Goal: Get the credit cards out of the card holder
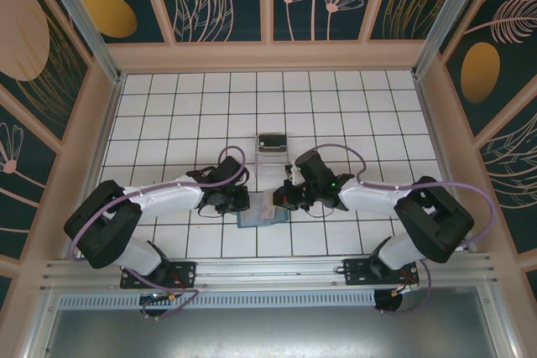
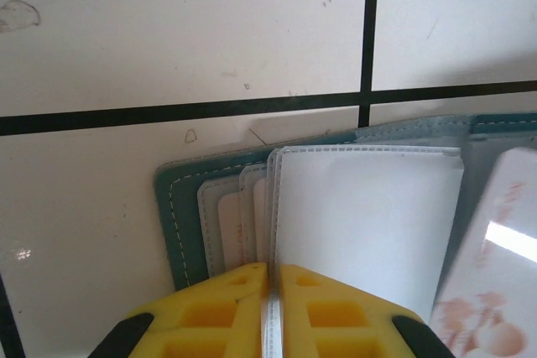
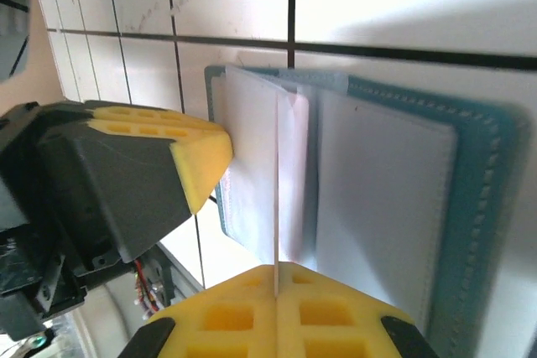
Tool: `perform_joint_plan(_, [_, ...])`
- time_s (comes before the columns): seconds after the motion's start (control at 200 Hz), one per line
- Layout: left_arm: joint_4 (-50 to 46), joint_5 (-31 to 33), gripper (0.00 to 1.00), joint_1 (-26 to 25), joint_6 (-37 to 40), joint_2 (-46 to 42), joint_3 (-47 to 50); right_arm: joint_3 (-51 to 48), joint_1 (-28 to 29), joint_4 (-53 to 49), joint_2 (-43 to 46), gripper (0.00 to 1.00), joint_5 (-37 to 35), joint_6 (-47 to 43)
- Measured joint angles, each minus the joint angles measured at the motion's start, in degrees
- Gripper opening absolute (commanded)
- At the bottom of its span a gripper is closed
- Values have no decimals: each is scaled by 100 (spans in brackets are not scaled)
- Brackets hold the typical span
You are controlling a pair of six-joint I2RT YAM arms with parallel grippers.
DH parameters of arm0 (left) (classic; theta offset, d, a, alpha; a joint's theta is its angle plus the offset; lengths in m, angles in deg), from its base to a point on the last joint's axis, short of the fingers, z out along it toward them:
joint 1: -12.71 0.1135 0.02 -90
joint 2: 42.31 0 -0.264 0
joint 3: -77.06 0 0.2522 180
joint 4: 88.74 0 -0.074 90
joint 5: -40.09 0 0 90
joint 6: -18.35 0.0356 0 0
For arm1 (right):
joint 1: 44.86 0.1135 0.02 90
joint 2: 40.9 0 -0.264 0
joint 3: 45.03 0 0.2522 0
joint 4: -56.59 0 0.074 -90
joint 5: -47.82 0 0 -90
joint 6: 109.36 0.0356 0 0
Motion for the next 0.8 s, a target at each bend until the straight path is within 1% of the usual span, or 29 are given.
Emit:
perform_joint_plan(0.125, [-11, 33, 13, 0, -2, -7, -7, 476, -149, -748, 258, 4, -236, -577])
perform_joint_plan(0.23, [-15, 57, 14, -7, -7, -31, -4, 1097, -258, -1355, 286, 4, -439, -1475])
perform_joint_plan(0.4, [-7, 61, 14, -7, -9, -59, 22, 2424, -289, -2498, 81, 4, -833, -3523])
perform_joint_plan(0.44, [2, 61, 13, -7, -26, -96, 59, 2728, -289, -2752, -37, 4, -922, -4179])
perform_joint_plan(0.515, [31, 79, 13, -7, -46, -155, 129, 3108, -286, -3213, -225, 0, -1051, -5278])
perform_joint_plan(0.651, [39, 79, 13, -7, -46, -164, 140, 3735, -282, -4098, -693, 0, -1530, -7165])
perform_joint_plan(0.721, [39, 79, 14, -7, -46, -164, 140, 4094, -282, -4468, -1001, 0, -1827, -7910])
perform_joint_plan(0.801, [39, 79, 13, -7, -44, -162, 138, 4597, -284, -4859, -1397, 0, -2092, -8564])
